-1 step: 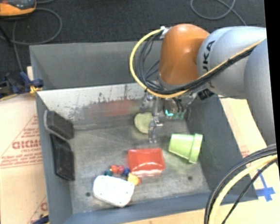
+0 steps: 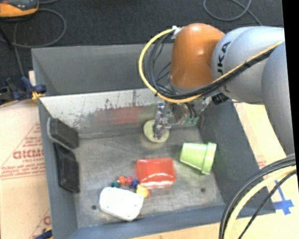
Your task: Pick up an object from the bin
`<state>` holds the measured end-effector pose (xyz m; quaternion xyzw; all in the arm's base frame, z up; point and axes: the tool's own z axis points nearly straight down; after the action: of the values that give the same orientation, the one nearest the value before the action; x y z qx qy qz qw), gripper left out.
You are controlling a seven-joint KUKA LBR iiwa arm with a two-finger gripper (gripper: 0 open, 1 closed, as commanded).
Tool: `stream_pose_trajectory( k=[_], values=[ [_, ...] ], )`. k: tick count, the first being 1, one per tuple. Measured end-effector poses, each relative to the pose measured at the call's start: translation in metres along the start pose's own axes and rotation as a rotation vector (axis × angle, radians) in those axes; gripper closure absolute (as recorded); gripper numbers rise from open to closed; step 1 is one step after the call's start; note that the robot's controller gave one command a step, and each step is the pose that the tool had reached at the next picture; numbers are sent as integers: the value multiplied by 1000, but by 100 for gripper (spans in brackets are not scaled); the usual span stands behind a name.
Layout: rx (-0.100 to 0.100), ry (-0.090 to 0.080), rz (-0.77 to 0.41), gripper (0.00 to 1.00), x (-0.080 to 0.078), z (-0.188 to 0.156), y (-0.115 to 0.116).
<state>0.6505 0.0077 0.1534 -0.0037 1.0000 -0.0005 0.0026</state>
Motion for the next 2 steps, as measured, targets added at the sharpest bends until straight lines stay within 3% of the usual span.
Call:
stream_pose_trajectory(
  k=[1,2],
  values=[
    [0,0,0,100,0,0,0],
    [1,-9,-118,100,19,26,10]
  ],
)
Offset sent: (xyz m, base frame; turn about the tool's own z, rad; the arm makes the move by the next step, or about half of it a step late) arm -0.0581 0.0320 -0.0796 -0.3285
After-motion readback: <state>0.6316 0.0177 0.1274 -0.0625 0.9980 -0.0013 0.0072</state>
